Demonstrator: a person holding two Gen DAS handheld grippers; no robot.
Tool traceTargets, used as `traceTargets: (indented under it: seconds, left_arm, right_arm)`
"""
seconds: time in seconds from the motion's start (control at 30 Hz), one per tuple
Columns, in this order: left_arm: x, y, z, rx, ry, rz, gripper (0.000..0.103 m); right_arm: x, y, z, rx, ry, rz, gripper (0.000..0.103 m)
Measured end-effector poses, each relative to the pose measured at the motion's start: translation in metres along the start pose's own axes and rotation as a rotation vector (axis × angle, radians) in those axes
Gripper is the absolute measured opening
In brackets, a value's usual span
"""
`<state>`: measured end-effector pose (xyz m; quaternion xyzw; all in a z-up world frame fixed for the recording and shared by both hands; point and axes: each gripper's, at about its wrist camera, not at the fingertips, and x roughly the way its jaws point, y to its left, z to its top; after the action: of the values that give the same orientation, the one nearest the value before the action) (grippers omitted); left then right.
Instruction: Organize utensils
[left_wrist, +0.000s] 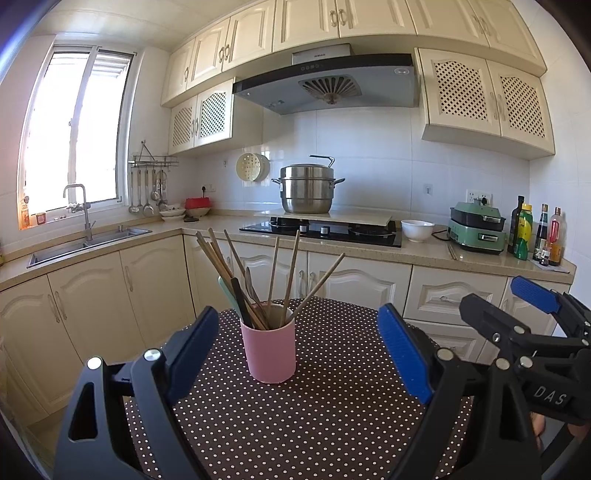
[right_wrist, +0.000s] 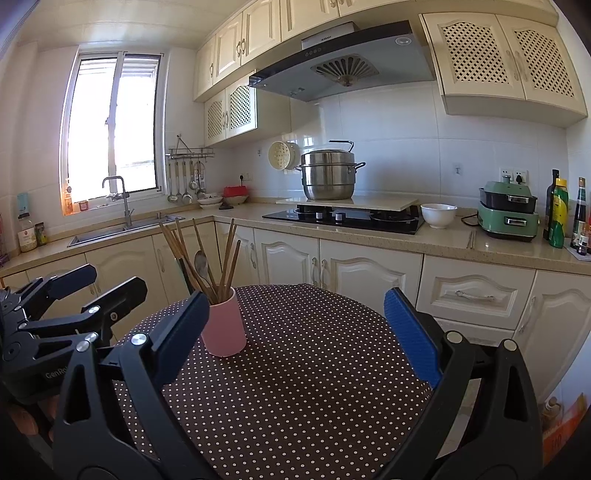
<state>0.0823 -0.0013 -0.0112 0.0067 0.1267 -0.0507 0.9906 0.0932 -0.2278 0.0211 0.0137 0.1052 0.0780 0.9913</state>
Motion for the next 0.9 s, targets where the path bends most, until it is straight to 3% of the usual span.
traceTargets:
  seconds: [0.9]
  left_arm:
    - [0.0034,0.0028,-0.0016,0.004,0.009,0.0,0.086]
  right_arm:
    - [0.0022,-0.0017,-0.0035,0.008,0.01,0.0,0.094]
